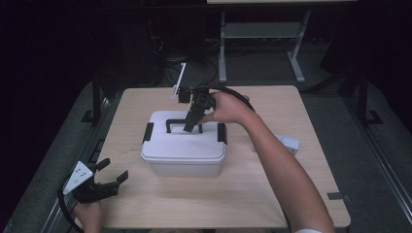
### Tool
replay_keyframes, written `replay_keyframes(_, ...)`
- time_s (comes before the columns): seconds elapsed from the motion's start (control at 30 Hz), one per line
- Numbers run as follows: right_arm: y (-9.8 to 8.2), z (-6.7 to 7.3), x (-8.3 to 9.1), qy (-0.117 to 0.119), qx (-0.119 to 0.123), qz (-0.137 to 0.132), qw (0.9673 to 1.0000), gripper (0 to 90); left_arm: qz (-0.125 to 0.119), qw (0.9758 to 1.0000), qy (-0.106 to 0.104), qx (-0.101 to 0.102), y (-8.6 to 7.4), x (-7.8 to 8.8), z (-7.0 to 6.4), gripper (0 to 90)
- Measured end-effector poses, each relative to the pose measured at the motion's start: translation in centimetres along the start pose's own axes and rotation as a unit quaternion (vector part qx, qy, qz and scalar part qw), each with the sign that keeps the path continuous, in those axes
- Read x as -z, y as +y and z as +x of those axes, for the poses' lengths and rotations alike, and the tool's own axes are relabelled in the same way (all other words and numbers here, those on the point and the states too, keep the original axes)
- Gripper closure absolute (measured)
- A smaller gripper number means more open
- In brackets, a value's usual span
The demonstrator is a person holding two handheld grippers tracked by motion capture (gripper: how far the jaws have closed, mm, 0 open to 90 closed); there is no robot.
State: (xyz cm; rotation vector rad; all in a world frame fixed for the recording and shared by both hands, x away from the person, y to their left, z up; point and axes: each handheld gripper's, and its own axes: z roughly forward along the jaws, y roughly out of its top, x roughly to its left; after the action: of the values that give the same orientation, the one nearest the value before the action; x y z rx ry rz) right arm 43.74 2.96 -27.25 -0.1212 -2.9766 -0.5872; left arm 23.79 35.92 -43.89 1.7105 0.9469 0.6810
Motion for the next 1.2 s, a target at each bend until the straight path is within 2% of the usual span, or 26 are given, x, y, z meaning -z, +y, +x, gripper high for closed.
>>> replay_keyframes(0.23,1.4,0.4,-0.1,-0.013,0.013,0.018,0.9997,68.0,-0.002,1.0,0.002,0.003,-0.1,0.1,0.2,13.4)
replay_keyframes(0.37,1.4,0.4,-0.2,-0.023,0.013,0.031,0.9992,74.7,-0.004,1.0,0.002,0.005,-0.1,0.2,0.2,13.4)
replay_keyframes(0.57,1.2,0.4,-0.3,-0.028,0.017,0.031,0.999,82.0,-0.001,1.0,0.0,0.001,0.0,0.1,0.1,13.4)
replay_keyframes(1.07,1.4,0.4,-0.3,-0.029,0.012,0.023,0.9992,83.3,-0.003,1.0,0.0,0.003,-0.1,0.1,0.1,13.4)
replay_keyframes(1.2,1.3,0.4,-0.2,-0.034,0.02,0.018,0.999,84.1,-0.002,1.0,0.0,0.003,-0.1,0.1,0.1,13.4)
